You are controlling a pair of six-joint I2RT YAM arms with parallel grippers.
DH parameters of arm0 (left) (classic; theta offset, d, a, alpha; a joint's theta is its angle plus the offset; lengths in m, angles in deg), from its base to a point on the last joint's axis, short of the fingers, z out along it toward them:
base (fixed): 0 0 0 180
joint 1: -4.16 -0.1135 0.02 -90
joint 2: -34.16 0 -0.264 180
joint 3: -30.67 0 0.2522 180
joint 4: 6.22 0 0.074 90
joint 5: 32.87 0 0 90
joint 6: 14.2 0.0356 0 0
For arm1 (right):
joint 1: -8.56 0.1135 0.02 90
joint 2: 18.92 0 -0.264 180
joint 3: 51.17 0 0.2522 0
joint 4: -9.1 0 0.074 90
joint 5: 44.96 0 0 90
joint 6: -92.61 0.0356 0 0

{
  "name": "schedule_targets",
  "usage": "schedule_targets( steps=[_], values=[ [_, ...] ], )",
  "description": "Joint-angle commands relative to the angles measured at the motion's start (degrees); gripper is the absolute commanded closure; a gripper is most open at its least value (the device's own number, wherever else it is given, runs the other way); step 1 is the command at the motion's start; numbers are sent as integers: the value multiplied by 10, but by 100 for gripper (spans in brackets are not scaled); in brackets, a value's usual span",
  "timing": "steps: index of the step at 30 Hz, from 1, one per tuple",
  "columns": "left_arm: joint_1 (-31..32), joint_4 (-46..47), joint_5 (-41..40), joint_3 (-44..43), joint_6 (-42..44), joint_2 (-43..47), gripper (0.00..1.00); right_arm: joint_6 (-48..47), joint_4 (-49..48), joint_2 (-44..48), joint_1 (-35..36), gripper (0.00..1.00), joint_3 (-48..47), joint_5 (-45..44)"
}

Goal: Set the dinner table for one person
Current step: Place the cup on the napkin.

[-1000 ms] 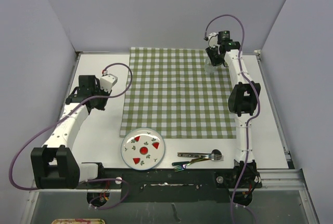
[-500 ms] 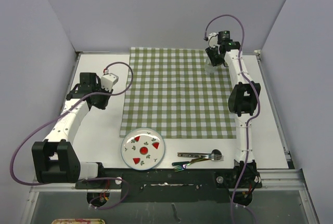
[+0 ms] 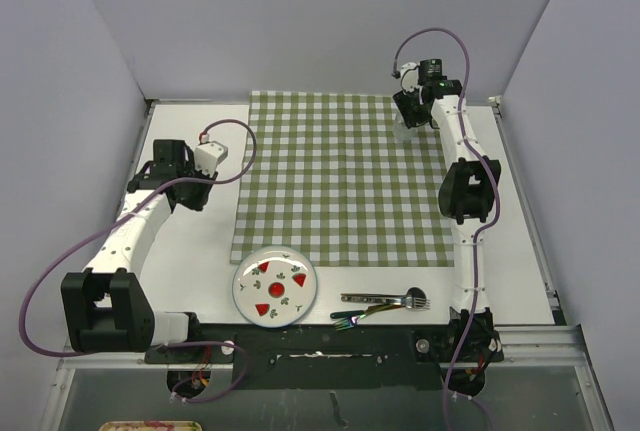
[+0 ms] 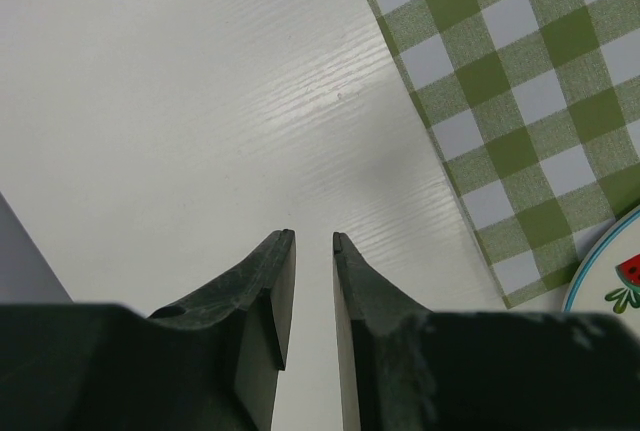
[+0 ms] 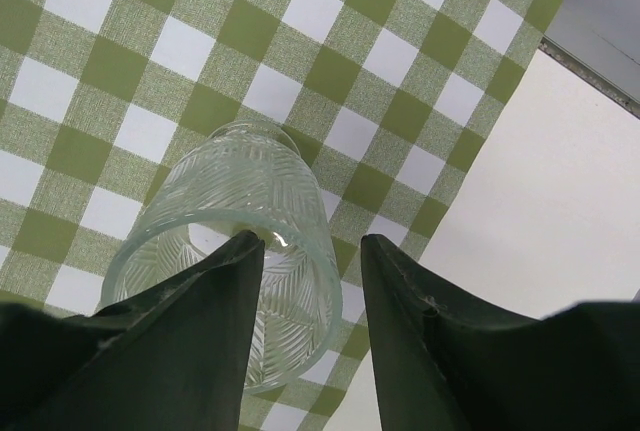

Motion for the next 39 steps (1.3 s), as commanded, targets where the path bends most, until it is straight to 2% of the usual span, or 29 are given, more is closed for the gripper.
schedule_targets(
  steps=[1,6,13,18,23,32,39],
  values=[
    [-4,14,13,-20,8,-3,79,-2,-20,10,2,57,-25,-7],
    [-4,15,13,-17,11,-2,79,-2,-21,10,2,66,-25,-6],
    [-4,15,14,-16,13,-7,79,-3,-23,9,2,70,-26,-4],
    [-3,14,16,-18,15,-9,79,0,-24,7,2,82,-31,-1],
    [-3,11,18,-19,18,-13,79,3,-21,3,2,90,-36,4],
    [1,5,21,-23,19,-22,79,13,-15,2,2,98,-46,17],
    [3,3,21,-22,20,-25,79,31,-9,-2,-4,100,-50,33]
  ],
)
